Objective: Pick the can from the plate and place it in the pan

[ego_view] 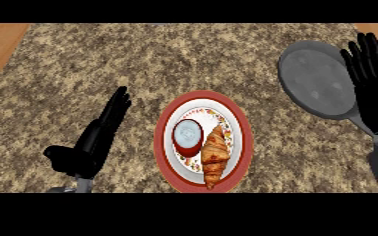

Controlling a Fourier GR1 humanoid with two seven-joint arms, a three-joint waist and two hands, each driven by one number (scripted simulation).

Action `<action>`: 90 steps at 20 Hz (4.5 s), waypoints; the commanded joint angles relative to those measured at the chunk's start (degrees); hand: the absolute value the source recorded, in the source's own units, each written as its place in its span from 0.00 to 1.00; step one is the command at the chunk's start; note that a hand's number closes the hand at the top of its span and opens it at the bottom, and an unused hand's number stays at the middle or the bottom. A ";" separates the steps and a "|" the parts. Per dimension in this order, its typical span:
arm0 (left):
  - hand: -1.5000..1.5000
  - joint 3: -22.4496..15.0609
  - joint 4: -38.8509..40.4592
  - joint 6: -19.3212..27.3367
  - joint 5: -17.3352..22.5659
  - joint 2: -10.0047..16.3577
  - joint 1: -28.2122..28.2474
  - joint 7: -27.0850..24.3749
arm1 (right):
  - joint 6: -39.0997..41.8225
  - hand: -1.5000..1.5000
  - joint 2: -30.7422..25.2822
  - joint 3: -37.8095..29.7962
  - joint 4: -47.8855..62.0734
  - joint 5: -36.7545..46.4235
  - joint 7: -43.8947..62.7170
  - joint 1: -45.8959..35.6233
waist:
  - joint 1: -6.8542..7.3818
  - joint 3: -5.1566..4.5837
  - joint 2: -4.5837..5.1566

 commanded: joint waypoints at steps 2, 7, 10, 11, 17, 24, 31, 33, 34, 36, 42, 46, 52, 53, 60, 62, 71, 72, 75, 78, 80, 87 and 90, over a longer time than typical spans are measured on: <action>0.50 3.48 -0.23 0.62 -0.91 0.99 -3.82 0.94 | -1.60 1.00 4.56 3.70 -5.22 1.25 1.86 -2.16 | 0.10 -1.35 -1.09; 0.50 1.19 1.94 2.59 -3.43 -1.82 -1.28 -4.89 | -12.52 1.00 -0.80 13.18 -3.15 20.38 7.76 -0.74 | -1.38 -2.35 -1.56; 0.50 1.25 4.15 3.29 -4.46 -3.28 0.11 -8.29 | -25.01 0.00 14.34 20.63 -14.62 22.08 5.36 11.15 | -1.61 -1.46 -1.43; 0.50 3.17 0.88 1.72 -2.55 -1.27 0.57 -7.15 | -23.86 0.00 14.15 24.36 -19.76 23.40 3.98 16.01 | -1.28 -1.41 -1.52; 0.50 1.48 2.54 2.90 -4.62 -4.22 -1.47 -5.71 | -24.54 0.00 3.50 29.17 -29.11 38.23 16.38 18.42 | -0.73 -1.43 -1.24; 0.50 2.22 4.51 1.30 -4.87 -4.27 -3.59 -6.36 | -11.17 0.00 -0.05 27.72 -29.59 41.20 40.67 1.07 | 0.70 -1.49 -0.88; 0.50 1.98 3.60 0.12 -4.79 -4.17 -0.89 -8.58 | 1.25 0.00 3.73 35.95 -22.49 43.68 58.02 -10.87 | 1.77 -1.54 -0.99; 0.50 2.65 4.87 -0.12 -4.83 -4.23 -4.14 -6.83 | 4.78 0.00 6.50 37.80 -18.66 42.94 58.98 -14.01 | 1.38 -1.46 -0.84; 0.50 1.30 3.58 0.50 -5.41 -4.99 -0.91 -8.16 | 5.35 0.00 8.13 40.05 -15.84 44.68 59.43 -14.79 | 1.83 -1.45 -0.89; 0.50 1.71 7.46 -0.09 -5.49 -5.96 -2.42 -10.42 | 9.71 0.00 11.01 39.42 -11.79 42.26 61.64 -19.68 | 1.59 -1.46 -0.72; 0.50 4.03 6.38 -1.47 -4.67 -5.08 0.54 -12.05 | 11.88 0.00 19.18 43.36 -3.76 48.35 63.38 -18.81 | 0.59 -1.37 -0.96; 0.50 3.89 6.73 -1.27 -6.47 -6.58 -0.76 -9.96 | 14.18 0.00 23.15 41.34 -4.61 51.93 65.26 -16.57 | 0.21 -1.35 -1.04; 0.50 5.81 4.63 -3.62 -6.18 -6.28 0.83 -9.77 | 19.09 0.00 26.51 35.59 -1.33 54.23 63.22 -16.75 | 0.26 -1.35 -1.04; 0.50 4.32 3.13 -2.36 -7.24 -7.37 1.18 -7.91 | 17.52 0.00 28.31 36.83 0.12 55.53 63.99 -15.44 | 0.27 -1.34 -1.05; 0.50 7.48 4.61 -1.79 -9.21 -8.30 -4.62 -4.25 | 16.92 0.00 31.08 31.67 3.72 59.03 56.32 -14.23 | 0.22 -1.33 -1.00; 0.50 8.48 5.01 -4.31 -9.19 -7.45 -1.00 -8.31 | 20.44 0.00 30.88 30.95 -0.74 61.85 58.02 -10.83 | 0.12 -1.34 -1.05; 0.50 8.61 10.46 -5.79 -9.57 -10.25 -2.18 -11.32 | 18.58 0.00 31.23 30.62 10.47 59.51 53.68 -13.91 | 0.12 -1.35 -0.98; 0.50 9.21 6.07 -5.13 -9.18 -8.65 -3.03 -6.35 | 18.86 1.00 31.23 30.10 20.53 57.99 46.48 -16.91 | 0.70 -1.33 -0.79; 0.50 9.23 5.87 -6.42 -9.27 -8.19 0.56 -10.11 | 20.21 1.00 31.22 32.25 19.96 61.14 46.11 -19.08 | 0.56 -1.35 -0.94; 0.50 8.78 1.39 -6.12 -8.97 -8.83 0.87 -6.18 | 17.23 1.00 31.22 33.76 22.43 63.10 43.08 -16.81 | 0.57 -1.33 -0.99; 0.50 8.23 5.28 -4.70 -11.36 -10.58 -2.16 -7.46 | 15.06 1.00 31.22 37.30 20.38 62.16 46.94 -17.03 | 0.44 -1.34 -0.99; 0.50 9.36 4.91 -5.55 -10.90 -10.71 -2.05 -6.29 | 12.43 1.00 31.20 33.59 15.58 71.56 44.63 -15.39 | 0.18 -1.34 -1.07; 0.50 8.29 3.08 -5.97 -10.77 -10.71 1.07 -7.17 | 7.58 1.00 31.00 35.09 11.08 77.75 48.58 -14.09 | -0.07 -1.35 -1.24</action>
